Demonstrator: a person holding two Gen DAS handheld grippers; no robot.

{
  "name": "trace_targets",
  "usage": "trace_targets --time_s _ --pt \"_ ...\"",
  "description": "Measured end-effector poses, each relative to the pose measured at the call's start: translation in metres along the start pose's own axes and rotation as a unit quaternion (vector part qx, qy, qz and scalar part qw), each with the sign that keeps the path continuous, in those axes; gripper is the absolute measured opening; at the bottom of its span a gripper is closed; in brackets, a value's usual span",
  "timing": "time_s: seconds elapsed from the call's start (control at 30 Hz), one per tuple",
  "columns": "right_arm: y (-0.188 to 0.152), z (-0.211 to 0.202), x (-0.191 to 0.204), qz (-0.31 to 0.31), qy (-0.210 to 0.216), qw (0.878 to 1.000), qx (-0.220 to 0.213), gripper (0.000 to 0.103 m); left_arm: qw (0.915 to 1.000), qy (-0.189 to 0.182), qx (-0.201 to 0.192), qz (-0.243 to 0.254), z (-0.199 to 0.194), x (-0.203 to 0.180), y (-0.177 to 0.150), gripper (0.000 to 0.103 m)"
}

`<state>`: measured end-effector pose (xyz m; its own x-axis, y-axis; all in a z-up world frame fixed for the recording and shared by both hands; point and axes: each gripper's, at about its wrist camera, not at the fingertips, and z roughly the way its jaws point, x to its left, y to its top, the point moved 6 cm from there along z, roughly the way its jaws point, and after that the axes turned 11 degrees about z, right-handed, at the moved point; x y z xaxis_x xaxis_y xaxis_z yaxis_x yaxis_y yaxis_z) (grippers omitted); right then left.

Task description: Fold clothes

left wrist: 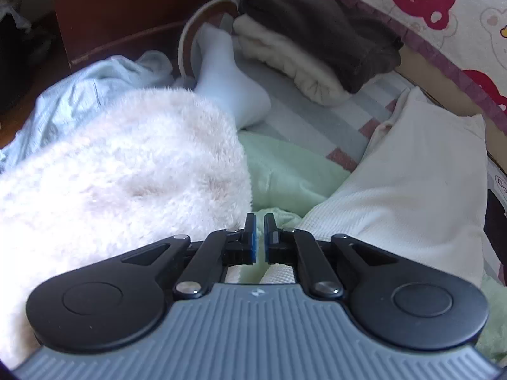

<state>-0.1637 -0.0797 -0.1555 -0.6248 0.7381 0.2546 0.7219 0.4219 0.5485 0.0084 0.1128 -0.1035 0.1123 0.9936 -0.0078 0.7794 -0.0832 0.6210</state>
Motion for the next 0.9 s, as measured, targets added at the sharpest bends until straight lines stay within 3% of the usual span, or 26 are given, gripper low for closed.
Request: trace_targets --time_s 0.03,0.13,0.17,0.23,0.37,0.47,0.5,0.6,0.67,0.77,0.9 --pt "-0.001 -0.002 -0.003 0.001 0.0 1.0 -0.002 0.026 0.9997 -0.023 -0.001 0.003 -0.007 -0.007 -0.002 0.009" --pt "-0.007 -0.009 -0.012 0.017 0.0 1.0 -0.009 0.029 0.9949 -0.1 0.006 0.008 -0.032 -0.035 -0.013 0.025" --pt "-0.007 -0.012 -0.017 0.031 0.0 0.999 -0.016 0.03 0.9915 -0.129 0.007 0.009 -0.042 -0.047 -0.021 0.032" --pt "-0.006 -0.019 -0.039 0.092 0.011 0.995 -0.032 0.032 0.9846 -0.171 0.016 0.032 -0.06 -0.072 -0.041 0.034" --pt "-0.004 -0.032 -0.076 0.22 0.072 0.971 -0.058 0.035 0.9695 -0.192 0.058 0.14 -0.078 -0.118 -0.086 0.035" --pt "-0.006 -0.029 -0.062 0.201 0.11 0.972 -0.047 0.035 0.9586 -0.2 0.078 0.187 -0.081 -0.138 -0.105 0.032" --pt "-0.007 -0.024 -0.051 0.177 0.12 0.976 -0.035 0.03 0.9568 -0.212 0.093 0.177 -0.079 -0.14 -0.107 0.031" --pt "-0.009 -0.012 -0.028 0.112 0.095 0.989 -0.018 0.03 0.9541 -0.243 0.152 0.086 -0.064 -0.134 -0.113 0.029" --pt "-0.007 -0.011 -0.022 0.084 0.083 0.993 -0.03 0.031 0.9584 -0.224 0.172 0.039 -0.052 -0.124 -0.117 0.029" --pt "-0.002 -0.013 -0.014 0.044 0.068 0.995 -0.053 0.032 0.9681 -0.186 0.165 -0.03 -0.038 -0.107 -0.12 0.034" --pt "0.001 -0.006 -0.002 0.0 0.062 0.996 -0.064 0.031 0.9642 -0.185 0.164 -0.095 -0.019 -0.102 -0.121 0.036"
